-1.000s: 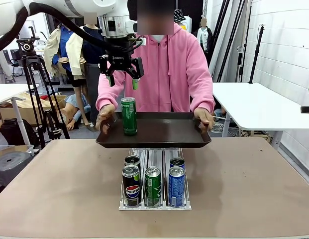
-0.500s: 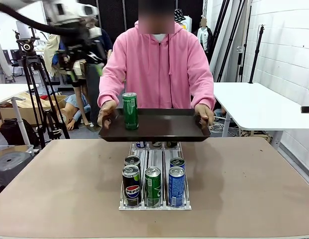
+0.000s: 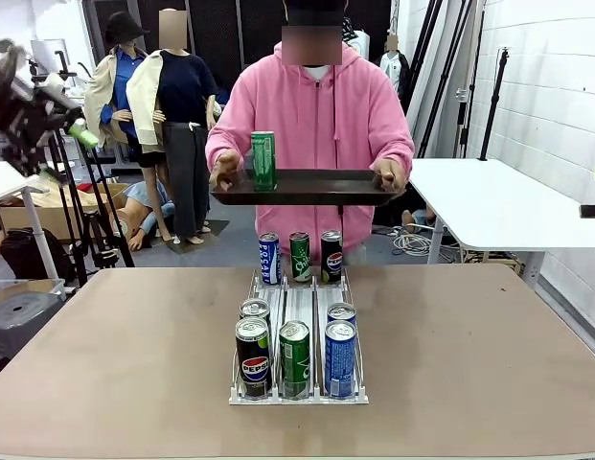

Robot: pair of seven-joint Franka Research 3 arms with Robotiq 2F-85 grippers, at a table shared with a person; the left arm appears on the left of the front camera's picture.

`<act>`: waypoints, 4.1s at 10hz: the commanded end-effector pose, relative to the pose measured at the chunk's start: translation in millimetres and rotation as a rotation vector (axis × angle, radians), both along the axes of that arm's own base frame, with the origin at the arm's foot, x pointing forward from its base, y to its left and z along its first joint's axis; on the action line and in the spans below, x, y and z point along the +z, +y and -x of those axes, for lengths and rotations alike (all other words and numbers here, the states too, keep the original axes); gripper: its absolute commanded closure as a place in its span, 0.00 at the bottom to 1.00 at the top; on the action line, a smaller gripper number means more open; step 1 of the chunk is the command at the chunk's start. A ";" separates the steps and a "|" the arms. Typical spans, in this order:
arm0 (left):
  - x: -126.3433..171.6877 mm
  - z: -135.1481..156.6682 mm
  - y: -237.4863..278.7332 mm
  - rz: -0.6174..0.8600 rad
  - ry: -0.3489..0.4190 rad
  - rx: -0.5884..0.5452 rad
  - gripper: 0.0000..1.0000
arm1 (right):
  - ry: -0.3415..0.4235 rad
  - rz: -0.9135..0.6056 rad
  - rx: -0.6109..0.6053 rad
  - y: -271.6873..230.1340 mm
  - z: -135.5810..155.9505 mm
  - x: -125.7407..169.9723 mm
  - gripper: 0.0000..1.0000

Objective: Retrieve and hand over the desired beverage to the person.
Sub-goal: Pick up another can of the same type that the person held from the Automatic Can Dispenser.

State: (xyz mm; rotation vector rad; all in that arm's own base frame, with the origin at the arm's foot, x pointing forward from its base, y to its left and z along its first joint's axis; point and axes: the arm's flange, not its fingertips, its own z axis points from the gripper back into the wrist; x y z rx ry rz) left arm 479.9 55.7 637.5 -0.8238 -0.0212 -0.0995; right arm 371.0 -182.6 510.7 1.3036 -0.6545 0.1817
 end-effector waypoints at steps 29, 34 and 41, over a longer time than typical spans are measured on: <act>-164.9 -23.5 69.9 0.576 -0.161 -0.209 0.00 | -0.010 -0.011 0.011 1.4 -0.4 0.1 0.00; -164.9 -23.5 69.9 0.576 -0.161 -0.209 0.00 | -0.010 -0.011 0.011 1.4 -0.4 0.1 0.00; -164.9 -23.5 69.9 0.576 -0.161 -0.209 0.00 | -0.010 -0.011 0.011 1.4 -0.4 0.1 0.00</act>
